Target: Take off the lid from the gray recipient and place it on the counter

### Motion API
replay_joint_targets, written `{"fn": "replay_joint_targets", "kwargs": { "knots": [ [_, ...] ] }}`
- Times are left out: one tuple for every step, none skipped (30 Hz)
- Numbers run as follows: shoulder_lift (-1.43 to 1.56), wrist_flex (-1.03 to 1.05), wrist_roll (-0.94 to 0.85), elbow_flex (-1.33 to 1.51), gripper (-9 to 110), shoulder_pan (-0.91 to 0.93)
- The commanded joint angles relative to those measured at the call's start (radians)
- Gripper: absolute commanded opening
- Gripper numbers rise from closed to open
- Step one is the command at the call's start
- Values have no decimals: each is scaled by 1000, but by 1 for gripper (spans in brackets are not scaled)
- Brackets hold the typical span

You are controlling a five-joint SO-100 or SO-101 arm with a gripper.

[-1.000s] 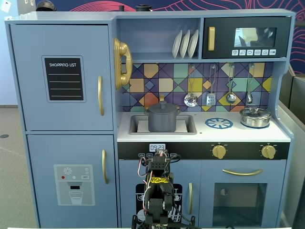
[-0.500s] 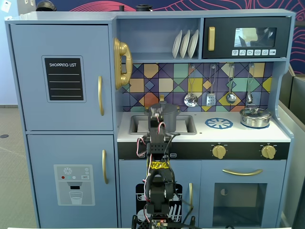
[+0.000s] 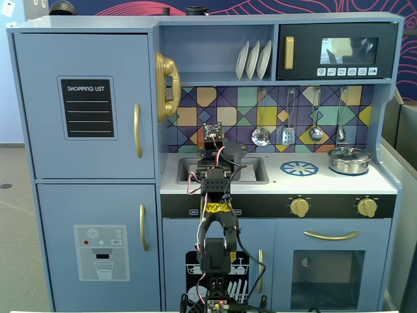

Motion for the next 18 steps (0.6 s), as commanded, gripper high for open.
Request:
{"fn": "replay_joint_targets", "kwargs": {
  "knots": [
    [-61, -80, 2, -83, 1, 20],
    [-77, -92, 2, -94, 2, 26],
    [-91, -109, 8, -101, 4, 31],
    [-100, -130, 15, -103, 5, 31],
    [-109, -150, 25, -103, 7, 34],
    [-117, -158, 29, -107, 9, 37],
    [-124, -166, 37, -109, 12, 40],
    [-130, -169, 43, -114, 14, 44],
    [-138, -173, 49, -117, 16, 48],
    [-146, -184, 57, -118, 17, 49],
    [-152, -199, 64, -118, 20, 51],
    [-160, -210, 71, -118, 22, 52],
    [-166, -218, 77, -120, 24, 55],
    [-172, -229, 80, -120, 24, 58],
    [-179, -238, 83, -118, 25, 64],
    [-187, -250, 91, -118, 27, 69],
    [-195, -255, 94, -118, 27, 71],
    [-202, -256, 94, -118, 27, 74]
  ]
}}
